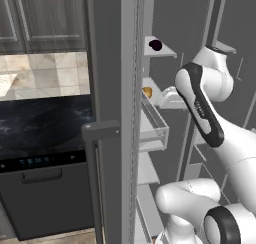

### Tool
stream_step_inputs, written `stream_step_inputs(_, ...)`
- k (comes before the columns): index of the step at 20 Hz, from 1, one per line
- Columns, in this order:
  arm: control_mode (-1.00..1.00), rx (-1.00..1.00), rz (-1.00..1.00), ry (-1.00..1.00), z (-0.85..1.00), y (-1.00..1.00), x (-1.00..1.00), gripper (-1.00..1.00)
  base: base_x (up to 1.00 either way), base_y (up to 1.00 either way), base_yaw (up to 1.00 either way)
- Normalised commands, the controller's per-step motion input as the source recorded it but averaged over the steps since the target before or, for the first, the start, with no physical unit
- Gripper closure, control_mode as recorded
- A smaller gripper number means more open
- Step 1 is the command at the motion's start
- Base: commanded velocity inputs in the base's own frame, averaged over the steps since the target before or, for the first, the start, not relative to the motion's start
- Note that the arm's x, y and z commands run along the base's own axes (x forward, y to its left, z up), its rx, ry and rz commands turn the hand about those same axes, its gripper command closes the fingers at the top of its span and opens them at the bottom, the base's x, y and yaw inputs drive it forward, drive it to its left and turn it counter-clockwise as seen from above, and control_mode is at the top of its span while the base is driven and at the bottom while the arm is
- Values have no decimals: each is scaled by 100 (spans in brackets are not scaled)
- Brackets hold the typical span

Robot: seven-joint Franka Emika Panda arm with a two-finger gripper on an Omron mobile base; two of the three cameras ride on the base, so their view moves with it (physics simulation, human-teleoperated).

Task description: Take the eggplant and potato from the fridge shelf and place them in the freezer drawer to begin freezing them.

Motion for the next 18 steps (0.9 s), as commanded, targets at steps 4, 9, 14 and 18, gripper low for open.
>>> stream_step_inputs(4, -100, 14, 0, 2, -26, 73, 0, -100, 0, 0, 0)
stream_step_inputs(9, -100, 8, 0, 4, -26, 92, 0, -100, 0, 0, 0)
stream_step_inputs(14, -100, 1, 0, 10, -18, 71, 0, -100, 0, 0, 0)
stream_step_inputs(18, -100, -6, 0, 1, -16, 4, 1, -100, 0, 0, 0)
